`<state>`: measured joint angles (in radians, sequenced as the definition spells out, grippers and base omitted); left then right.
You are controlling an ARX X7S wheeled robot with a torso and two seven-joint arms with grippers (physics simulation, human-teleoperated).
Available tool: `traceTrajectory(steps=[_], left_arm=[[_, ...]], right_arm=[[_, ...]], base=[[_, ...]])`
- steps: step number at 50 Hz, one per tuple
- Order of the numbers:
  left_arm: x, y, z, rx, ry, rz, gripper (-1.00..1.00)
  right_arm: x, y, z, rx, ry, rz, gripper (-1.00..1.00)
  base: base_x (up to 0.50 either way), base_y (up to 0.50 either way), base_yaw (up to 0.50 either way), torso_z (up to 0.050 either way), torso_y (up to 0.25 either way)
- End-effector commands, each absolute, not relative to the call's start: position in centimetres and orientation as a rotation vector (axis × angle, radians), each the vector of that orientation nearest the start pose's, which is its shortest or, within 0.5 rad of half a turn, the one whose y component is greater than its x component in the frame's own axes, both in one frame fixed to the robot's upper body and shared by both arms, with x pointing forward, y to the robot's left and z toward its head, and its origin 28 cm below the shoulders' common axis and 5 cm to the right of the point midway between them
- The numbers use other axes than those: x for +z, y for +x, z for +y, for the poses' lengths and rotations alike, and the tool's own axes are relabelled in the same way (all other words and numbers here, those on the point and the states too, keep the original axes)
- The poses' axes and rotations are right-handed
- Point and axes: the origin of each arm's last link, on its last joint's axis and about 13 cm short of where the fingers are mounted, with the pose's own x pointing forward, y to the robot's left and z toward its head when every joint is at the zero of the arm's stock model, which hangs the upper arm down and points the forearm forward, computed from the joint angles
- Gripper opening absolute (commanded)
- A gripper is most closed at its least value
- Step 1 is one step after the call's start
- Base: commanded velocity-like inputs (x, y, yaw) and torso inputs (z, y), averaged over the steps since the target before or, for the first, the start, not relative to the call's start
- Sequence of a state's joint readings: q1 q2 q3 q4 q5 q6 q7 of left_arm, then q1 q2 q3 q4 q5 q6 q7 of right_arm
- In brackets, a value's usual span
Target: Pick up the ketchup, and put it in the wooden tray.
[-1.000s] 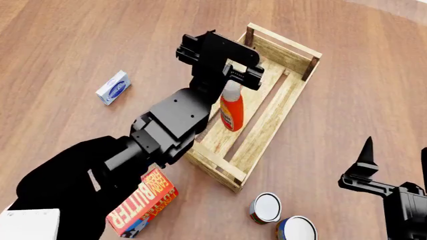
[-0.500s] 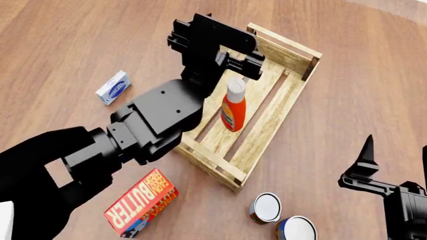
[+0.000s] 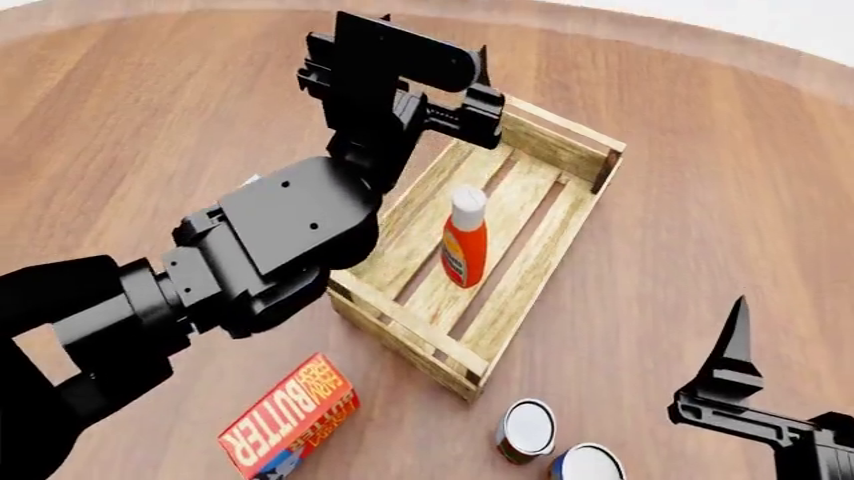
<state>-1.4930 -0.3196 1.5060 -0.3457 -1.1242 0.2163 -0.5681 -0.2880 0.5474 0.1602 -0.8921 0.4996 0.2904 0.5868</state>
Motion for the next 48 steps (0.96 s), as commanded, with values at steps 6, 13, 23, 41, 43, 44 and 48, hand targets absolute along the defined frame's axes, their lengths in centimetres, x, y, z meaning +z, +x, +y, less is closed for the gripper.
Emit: traceTrajectory(steps=[6, 13, 23, 41, 43, 44, 48], left_arm=[[24.6, 31.8, 16.5, -0.245, 0.011, -0.44, 1.0], [21.5, 28.3, 18.9, -0.154, -0.025, -0.407, 1.0], [17.5, 24.4, 20.7, -0.066, -0.064, -0.338, 1.0], [14.3, 20.9, 22.2, 0.051, -0.126, -0.225, 1.0], [14.1, 20.8, 22.2, 0.052, -0.129, -0.215, 1.0], [13.9, 20.7, 22.1, 0.054, -0.131, -0.208, 1.0], [13.5, 20.6, 22.1, 0.061, -0.132, -0.195, 1.0]], right_arm=[[15.0, 13.0, -15.2, -0.24, -0.025, -0.289, 1.0], [14.6, 13.5, -15.1, -0.218, -0.029, -0.281, 1.0], [14.4, 13.8, -14.7, -0.188, -0.047, -0.274, 1.0], [14.0, 13.7, -14.2, -0.175, -0.058, -0.276, 1.0], [13.9, 13.8, -14.1, -0.177, -0.055, -0.276, 1.0], [13.9, 13.8, -14.1, -0.177, -0.053, -0.276, 1.0], [13.8, 13.9, -14.1, -0.177, -0.049, -0.272, 1.0]], base=[[0.0, 0.0, 0.0, 0.0, 0.25], [0.0, 0.0, 0.0, 0.0, 0.25], [0.0, 0.0, 0.0, 0.0, 0.25], [0.0, 0.0, 0.0, 0.0, 0.25], [0.0, 0.0, 0.0, 0.0, 0.235], [0.0, 0.0, 0.0, -0.001, 0.229], [0.0, 0.0, 0.0, 0.0, 0.224]])
